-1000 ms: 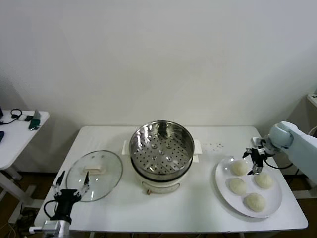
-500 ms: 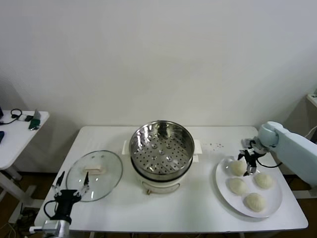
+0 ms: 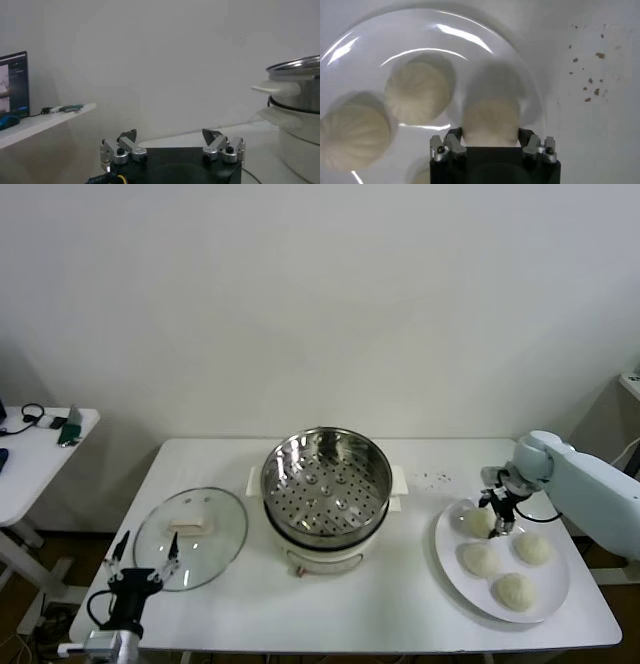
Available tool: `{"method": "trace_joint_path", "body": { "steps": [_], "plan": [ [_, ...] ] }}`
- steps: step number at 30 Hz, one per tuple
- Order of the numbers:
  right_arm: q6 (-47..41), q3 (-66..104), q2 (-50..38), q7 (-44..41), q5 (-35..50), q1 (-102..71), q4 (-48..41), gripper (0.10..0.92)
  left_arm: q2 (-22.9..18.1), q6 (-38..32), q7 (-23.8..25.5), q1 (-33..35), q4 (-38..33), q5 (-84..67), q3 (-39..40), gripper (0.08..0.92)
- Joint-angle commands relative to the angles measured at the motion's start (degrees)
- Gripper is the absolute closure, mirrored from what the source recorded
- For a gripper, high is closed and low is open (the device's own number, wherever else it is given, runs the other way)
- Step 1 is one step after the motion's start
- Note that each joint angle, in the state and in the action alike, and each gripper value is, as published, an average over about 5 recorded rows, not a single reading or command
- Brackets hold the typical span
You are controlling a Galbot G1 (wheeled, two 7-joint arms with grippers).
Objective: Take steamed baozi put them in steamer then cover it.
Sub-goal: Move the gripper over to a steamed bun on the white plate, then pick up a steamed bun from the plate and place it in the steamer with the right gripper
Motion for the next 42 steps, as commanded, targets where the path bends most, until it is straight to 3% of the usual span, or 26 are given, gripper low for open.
{"method": "trace_joint_path", "body": {
  "steps": [1, 11, 21, 31, 42],
  "plan": [
    [0.38, 0.41, 0.40, 0.40, -0.73, 0.00, -0.36, 0.320, -0.05, -0.07, 0.00, 0.05, -0.06, -0.07, 0.03, 0.177],
    [1.27, -0.03, -0.49, 0.49, 0.38, 2.22, 1.22, 0.330, -0.13, -0.34, -0.07, 0.50, -0.15, -0.55, -0.12, 0.177],
    [7.09, -16.67, 0.21, -2.39, 8.19, 24.34, 8.05, 0.323, 0.22, -0.22, 0.92, 2.42, -1.43, -0.90, -0.59, 0.177],
    [14.18, -29.79, 10.68, -4.25, 13.27, 44.33, 13.02, 0.321, 0.25, -0.28, 0.48, 3.21, -2.36, 0.05, -0.07, 0.177],
    [22.66, -28.36, 26.34, -5.01, 5.58, 46.84, 14.09, 0.321, 0.84, -0.50, -0.14, 4.18, -2.04, 0.89, 0.25, 0.177]
  ]
}}
